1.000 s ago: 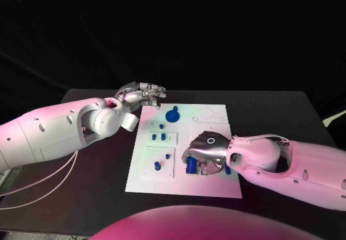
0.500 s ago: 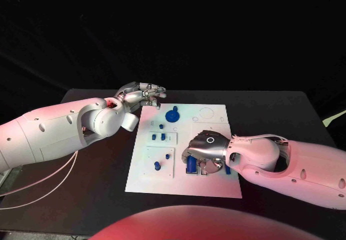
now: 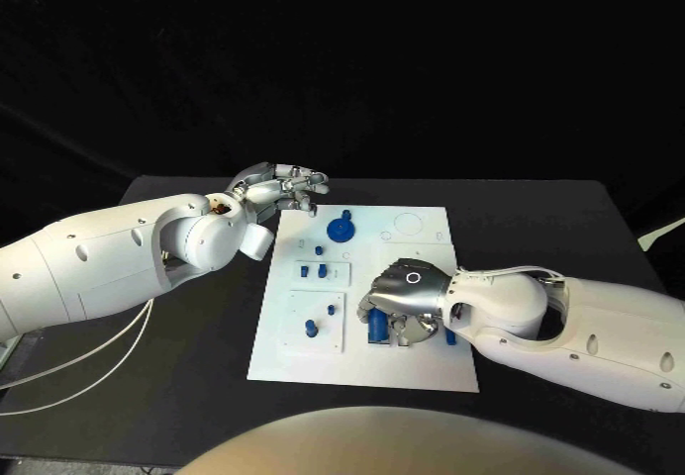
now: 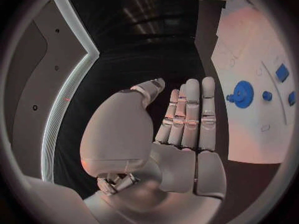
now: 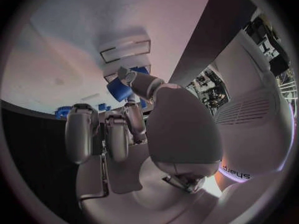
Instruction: Assemble the parts on the task board
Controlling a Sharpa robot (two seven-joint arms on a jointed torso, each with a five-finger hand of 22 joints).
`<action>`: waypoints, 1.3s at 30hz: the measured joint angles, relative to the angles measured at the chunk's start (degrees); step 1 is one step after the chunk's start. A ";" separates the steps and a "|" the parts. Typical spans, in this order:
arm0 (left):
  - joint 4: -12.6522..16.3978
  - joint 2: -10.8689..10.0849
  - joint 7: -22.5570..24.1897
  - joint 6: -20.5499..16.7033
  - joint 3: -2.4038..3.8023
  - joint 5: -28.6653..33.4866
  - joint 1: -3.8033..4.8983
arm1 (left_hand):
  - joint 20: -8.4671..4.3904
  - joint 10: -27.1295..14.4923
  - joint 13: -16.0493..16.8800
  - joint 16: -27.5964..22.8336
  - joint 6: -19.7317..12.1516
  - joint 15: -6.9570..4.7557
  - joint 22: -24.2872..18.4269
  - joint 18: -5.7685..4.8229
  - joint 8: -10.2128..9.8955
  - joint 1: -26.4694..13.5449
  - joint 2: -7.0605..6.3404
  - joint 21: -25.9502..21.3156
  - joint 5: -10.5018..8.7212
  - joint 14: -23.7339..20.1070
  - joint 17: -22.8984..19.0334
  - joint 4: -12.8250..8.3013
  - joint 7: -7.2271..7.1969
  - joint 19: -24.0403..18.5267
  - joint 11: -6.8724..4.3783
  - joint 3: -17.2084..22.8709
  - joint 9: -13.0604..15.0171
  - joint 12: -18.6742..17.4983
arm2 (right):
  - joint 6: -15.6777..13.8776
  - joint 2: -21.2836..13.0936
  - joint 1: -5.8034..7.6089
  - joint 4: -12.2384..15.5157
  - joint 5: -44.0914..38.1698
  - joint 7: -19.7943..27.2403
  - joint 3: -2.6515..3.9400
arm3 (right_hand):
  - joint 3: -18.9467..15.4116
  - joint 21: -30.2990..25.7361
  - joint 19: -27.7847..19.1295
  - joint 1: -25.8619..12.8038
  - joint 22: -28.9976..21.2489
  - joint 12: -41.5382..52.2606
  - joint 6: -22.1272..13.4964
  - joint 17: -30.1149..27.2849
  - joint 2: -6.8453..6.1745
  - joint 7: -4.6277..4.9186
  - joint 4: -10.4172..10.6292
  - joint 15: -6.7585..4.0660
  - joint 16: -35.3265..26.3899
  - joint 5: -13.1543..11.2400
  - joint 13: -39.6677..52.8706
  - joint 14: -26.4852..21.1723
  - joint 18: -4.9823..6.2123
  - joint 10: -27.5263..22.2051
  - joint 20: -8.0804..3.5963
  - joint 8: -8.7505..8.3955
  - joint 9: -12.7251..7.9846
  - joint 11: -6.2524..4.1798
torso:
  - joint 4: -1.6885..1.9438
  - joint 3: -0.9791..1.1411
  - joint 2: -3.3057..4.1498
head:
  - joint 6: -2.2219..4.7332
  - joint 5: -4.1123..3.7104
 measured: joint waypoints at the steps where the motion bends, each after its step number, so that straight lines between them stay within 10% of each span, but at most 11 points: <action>1: 0.00 0.00 -0.02 0.00 0.00 0.00 0.00 | 0.00 0.00 0.00 0.00 0.00 0.00 0.00 0.00 0.00 0.00 0.00 0.00 0.00 0.00 0.00 0.00 0.00 0.00 0.00 0.00 0.00 0.00 | 0.04 0.01 0.00 -0.05 -0.08 -0.05 -0.02 | 0.06 -0.22 -0.02 0.00 0.02 0.00 -0.29 0.00 0.00 -0.27 -0.06 0.00 0.00 0.01 -0.14 0.00 0.01 -0.19 -0.02 -0.23 -0.08 -0.19 | 0.00 0.00 0.00 | 0.00 0.00; 39: -0.02 -0.16 -0.30 0.07 0.00 0.00 0.00 | 0.00 0.00 0.04 0.00 0.00 0.00 0.00 0.00 -0.02 -0.02 0.02 -0.21 0.00 0.00 0.04 0.16 0.00 0.00 0.00 -0.16 -0.01 0.00 | -5.05 -1.18 -0.43 0.72 -0.88 -0.10 -0.54 | 0.12 1.87 0.94 -1.35 0.00 1.72 2.75 0.03 1.37 -2.59 0.70 0.93 0.00 0.07 0.54 0.10 0.00 1.83 0.29 1.00 -0.12 1.39 | -0.04 0.03 0.00 | 0.00 0.03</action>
